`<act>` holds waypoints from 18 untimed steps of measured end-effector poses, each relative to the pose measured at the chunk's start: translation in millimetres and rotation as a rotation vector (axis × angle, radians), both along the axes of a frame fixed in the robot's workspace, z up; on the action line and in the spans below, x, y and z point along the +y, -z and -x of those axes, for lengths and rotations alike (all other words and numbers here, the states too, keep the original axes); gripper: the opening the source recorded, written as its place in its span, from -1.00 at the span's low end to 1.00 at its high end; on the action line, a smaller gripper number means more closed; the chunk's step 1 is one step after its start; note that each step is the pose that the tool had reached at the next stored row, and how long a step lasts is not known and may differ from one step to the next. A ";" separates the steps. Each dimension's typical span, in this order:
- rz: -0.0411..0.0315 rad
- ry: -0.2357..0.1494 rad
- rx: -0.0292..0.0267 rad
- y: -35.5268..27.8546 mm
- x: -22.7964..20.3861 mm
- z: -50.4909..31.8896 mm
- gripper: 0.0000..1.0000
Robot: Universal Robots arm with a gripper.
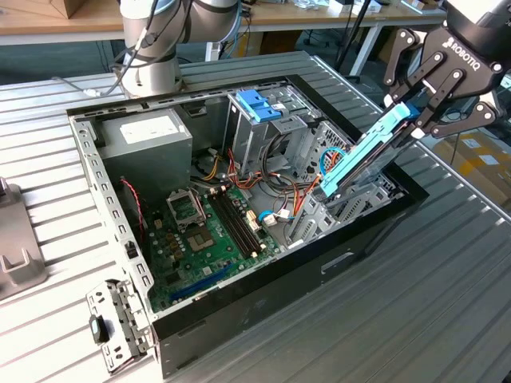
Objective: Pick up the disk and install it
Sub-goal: 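Insert the disk into the insertion slot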
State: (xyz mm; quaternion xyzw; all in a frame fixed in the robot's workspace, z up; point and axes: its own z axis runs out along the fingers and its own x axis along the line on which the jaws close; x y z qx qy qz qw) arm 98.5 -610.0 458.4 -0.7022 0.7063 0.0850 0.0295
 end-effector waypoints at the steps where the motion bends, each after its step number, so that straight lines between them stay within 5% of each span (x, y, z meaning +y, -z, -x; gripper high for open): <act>1: 0.0000 0.000 0.0000 0.4 0.3 -0.1 -0.25; 7: -0.0002 0.000 0.0000 1.5 4.2 -1.4 -0.25; 18: 0.0014 0.000 0.0000 9.0 4.3 -1.4 -0.25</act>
